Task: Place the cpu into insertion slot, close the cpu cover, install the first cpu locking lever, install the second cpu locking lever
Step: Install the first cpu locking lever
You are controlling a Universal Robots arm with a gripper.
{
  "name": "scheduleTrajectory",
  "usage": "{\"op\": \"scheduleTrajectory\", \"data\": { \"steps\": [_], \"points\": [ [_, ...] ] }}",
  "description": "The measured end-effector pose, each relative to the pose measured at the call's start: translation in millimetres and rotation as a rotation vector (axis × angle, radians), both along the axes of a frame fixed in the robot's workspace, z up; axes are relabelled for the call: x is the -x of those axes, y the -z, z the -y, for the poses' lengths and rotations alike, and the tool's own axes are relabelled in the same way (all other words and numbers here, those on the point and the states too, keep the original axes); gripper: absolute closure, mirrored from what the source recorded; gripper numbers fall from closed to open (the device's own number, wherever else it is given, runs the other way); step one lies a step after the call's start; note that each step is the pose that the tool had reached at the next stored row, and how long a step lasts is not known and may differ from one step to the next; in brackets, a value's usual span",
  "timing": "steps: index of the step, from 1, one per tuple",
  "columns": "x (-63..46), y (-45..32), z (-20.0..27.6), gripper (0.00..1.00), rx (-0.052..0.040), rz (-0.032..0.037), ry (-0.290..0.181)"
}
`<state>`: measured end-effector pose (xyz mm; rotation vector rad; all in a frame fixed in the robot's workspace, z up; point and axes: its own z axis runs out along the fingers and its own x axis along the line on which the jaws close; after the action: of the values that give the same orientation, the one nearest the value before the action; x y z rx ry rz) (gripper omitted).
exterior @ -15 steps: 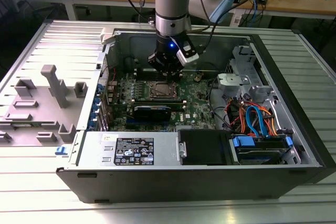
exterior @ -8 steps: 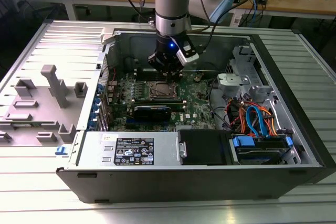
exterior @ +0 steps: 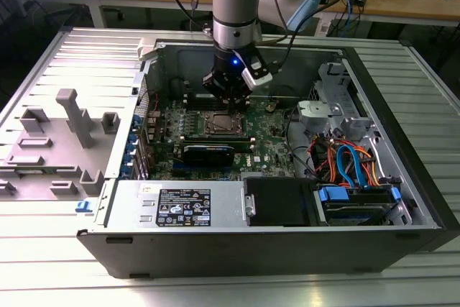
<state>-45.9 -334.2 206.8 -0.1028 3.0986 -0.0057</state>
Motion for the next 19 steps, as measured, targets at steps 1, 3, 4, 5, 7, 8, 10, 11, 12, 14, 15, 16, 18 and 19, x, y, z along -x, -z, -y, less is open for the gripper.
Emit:
{"op": "scheduleTrajectory", "data": {
  "steps": [1,3,4,5,7,8,10,11,12,14,15,16,18,19],
  "points": [
    [0.0,0.1,0.0,0.89,0.0,-0.0001,0.0],
    [-0.2,0.3,0.2,0.89,0.0,-0.0001,0.0],
    [-0.3,0.5,0.3,0.89,0.0001,-0.0002,0.0],
    [-0.4,0.7,0.4,0.89,0.0001,-0.0004,0.0],
    [-0.5,1.0,0.5,0.89,0.0001,-0.0006,0.0],
    [-0.6,1.2,0.5,0.89,0.0001,-0.0007,0.0],
    [-0.7,1.5,0.6,0.89,0.0003,-0.0008,0.0],
    [-0.7,1.8,0.7,0.89,0.0003,-0.0008,0.0],
    [-0.8,1.9,0.7,0.89,0.0003,-0.0008,0.0],
    [-0.8,2.0,0.7,0.89,0.0002,-0.0007,0.0],
    [-0.8,2.0,0.7,0.89,0.0001,-0.0006,0.0],
    [-0.8,2.0,0.7,0.89,0.0001,-0.0006,0.0],
    [-0.9,1.0,0.7,0.89,-0.0006,-0.0002,0.0],
    [-0.9,0.8,0.6,0.89,-0.0006,-0.0002,0.0]
  ]
}}
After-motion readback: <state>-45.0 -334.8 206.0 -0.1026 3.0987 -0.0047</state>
